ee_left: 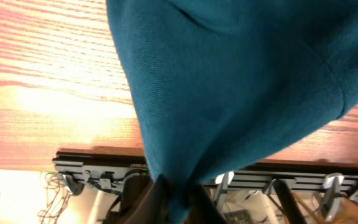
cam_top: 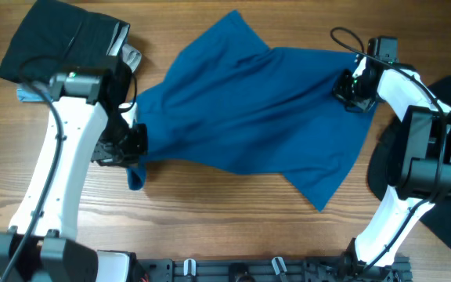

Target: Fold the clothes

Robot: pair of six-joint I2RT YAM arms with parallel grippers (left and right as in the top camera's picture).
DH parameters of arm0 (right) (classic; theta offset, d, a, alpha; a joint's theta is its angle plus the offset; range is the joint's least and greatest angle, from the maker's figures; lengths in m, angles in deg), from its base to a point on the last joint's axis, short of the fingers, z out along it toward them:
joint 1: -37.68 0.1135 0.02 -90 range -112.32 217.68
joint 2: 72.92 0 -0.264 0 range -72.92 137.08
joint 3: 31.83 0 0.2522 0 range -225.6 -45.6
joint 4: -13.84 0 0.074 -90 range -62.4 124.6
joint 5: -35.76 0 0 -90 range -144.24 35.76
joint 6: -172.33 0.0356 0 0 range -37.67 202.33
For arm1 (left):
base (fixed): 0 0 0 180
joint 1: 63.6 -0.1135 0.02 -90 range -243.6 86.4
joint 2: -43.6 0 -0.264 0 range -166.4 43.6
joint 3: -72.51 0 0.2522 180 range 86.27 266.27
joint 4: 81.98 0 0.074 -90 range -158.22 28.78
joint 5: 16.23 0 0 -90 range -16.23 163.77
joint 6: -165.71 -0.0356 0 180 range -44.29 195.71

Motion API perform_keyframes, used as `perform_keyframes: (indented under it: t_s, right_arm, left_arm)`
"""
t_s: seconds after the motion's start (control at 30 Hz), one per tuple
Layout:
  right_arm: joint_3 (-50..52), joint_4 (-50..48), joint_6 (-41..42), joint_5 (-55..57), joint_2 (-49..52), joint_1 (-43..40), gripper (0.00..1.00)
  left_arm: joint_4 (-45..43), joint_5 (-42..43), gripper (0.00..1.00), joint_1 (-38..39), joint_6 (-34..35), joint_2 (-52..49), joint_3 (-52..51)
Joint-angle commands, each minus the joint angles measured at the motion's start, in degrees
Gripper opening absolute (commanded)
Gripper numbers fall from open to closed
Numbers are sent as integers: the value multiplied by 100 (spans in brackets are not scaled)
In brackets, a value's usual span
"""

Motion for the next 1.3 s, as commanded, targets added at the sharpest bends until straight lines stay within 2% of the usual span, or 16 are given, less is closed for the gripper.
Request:
perform_keyframes:
  t_s: [0.0, 0.17, 0.23, 0.33, 0.4, 0.47, 0.7, 0.73, 0.77, 0.83, 0.97, 1.07, 1.1, 1.13, 1.17, 1.27]
  right_arm:
    - [-199, -177, 149, 1403, 385, -256, 6]
    - [-1412, 402, -520, 992, 376, -942, 5]
    - [-2059, 1305, -1217, 96, 304, -1106, 25]
    - [-2341, 2490, -1296, -393, 188, -1141, 29]
    - [-2258, 3495, -973, -448, 188, -1060, 52]
    - [-1910, 3912, -1025, -396, 192, -944, 60]
    - [-133, 2741, -1198, -160, 192, -800, 72]
    - [-9, 2605, -1222, -168, 192, -800, 71]
    - [55, 2533, -1231, -162, 192, -802, 56]
    - [37, 2441, -1202, 127, 190, -828, 6]
    - [-769, 2061, -649, 1751, 188, -1150, 4]
    - [-1635, 1639, -1207, 1895, 188, -1423, 4]
    - [-1917, 1591, -1460, 1792, 188, -1488, 14]
    - [-2269, 1593, -1751, 1700, 188, -1543, 51]
    - [-2411, 1609, -1849, 1700, 188, -1554, 61]
    - [-2798, 2153, -1646, 1700, 127, -1558, 68]
  left_arm:
    - [55, 463, 33, -15, 109, 313, 122]
    - [15, 457, 43, -2, 90, 363, 122]
    - [-466, 472, 45, 0, 90, 363, 122]
    - [-1279, 544, 47, 46, 87, 356, 122]
    - [-1971, 544, 45, 160, 90, 308, 122]
    - [-2286, 542, 45, 225, 90, 232, 122]
    - [-2535, 540, 47, 236, 66, 125, 120]
    - [-2553, 540, 47, 234, 66, 125, 120]
    - [-2575, 540, 48, 236, 66, 125, 122]
    - [-2638, 542, 48, 236, 66, 125, 120]
    - [-2924, 542, 48, 236, 66, 125, 120]
    - [-3397, 544, 49, 236, 9, 122, 74]
    - [-3550, 546, 49, 238, -105, 111, 44]
    - [-3709, 544, 52, 254, -271, 103, -2]
    - [-3954, 544, 55, 282, -457, 68, -92]
    - [-4555, 542, 58, 391, -691, -144, -330]
